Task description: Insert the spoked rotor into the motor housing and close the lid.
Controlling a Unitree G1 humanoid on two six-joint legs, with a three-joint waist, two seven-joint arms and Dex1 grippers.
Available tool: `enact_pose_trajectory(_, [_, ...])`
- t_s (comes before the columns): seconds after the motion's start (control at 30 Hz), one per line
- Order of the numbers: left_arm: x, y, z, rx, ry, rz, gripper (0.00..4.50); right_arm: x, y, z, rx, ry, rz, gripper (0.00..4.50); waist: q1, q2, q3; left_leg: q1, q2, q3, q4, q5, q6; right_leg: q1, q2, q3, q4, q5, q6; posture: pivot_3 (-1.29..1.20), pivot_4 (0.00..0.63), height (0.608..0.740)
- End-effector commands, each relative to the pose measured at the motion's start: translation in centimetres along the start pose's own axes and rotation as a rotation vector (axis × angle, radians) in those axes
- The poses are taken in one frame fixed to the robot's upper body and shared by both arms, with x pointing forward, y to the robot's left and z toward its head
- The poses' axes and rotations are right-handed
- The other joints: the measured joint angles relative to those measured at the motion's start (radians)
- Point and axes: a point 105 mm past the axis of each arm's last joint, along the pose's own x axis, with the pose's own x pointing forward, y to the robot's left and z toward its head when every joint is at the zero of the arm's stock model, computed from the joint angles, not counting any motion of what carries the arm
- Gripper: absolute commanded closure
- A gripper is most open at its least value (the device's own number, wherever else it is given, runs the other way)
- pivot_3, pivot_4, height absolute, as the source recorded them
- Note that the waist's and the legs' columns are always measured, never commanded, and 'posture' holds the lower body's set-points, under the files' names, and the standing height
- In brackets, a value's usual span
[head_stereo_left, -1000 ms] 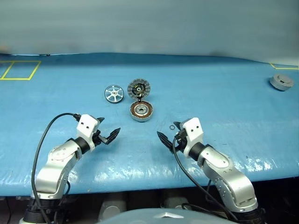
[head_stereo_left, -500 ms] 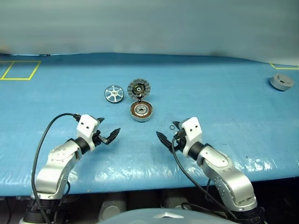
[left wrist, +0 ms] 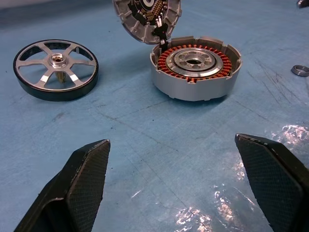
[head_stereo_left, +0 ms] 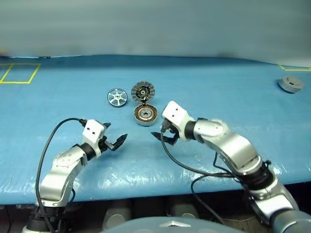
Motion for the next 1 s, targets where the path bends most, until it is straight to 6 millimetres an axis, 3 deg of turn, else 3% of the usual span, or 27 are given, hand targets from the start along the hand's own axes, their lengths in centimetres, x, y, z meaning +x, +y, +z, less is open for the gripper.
enact_pose_trajectory(0.03, [0.2, -0.9, 0.5, 0.051, -0.035, -0.016, 0.00, 1.6, -0.8, 0.6, -0.074, 0.040, 0.029, 0.03, 0.001, 0.000, 0.000, -0.001, 0.000, 0.000, -0.001, 0.000, 0.000, 0.000, 0.000, 0.000, -0.001, 0.000, 0.000, 0.00, 0.150, 0.740])
enact_pose_trajectory(0.37, [-0.6, -2.0, -0.4, 0.024, -0.066, 0.015, 0.00, 5.0, -2.0, 1.5, -0.178, 0.084, 0.097, 0.03, -0.001, 0.002, 0.002, -0.006, 0.000, 0.000, 0.000, 0.000, 0.000, -0.005, -0.001, -0.001, -0.001, 0.004, 0.007, 0.00, 0.150, 0.740])
enact_pose_trajectory(1.0, [-0.5, -2.0, -0.8, 0.015, -0.071, 0.033, 0.00, 7.3, -1.8, 0.5, -0.290, 0.178, 0.179, 0.03, -0.003, 0.004, 0.003, -0.006, 0.000, 0.000, 0.001, 0.000, -0.001, -0.005, -0.001, -0.002, 0.000, 0.004, 0.007, 0.00, 0.150, 0.740])
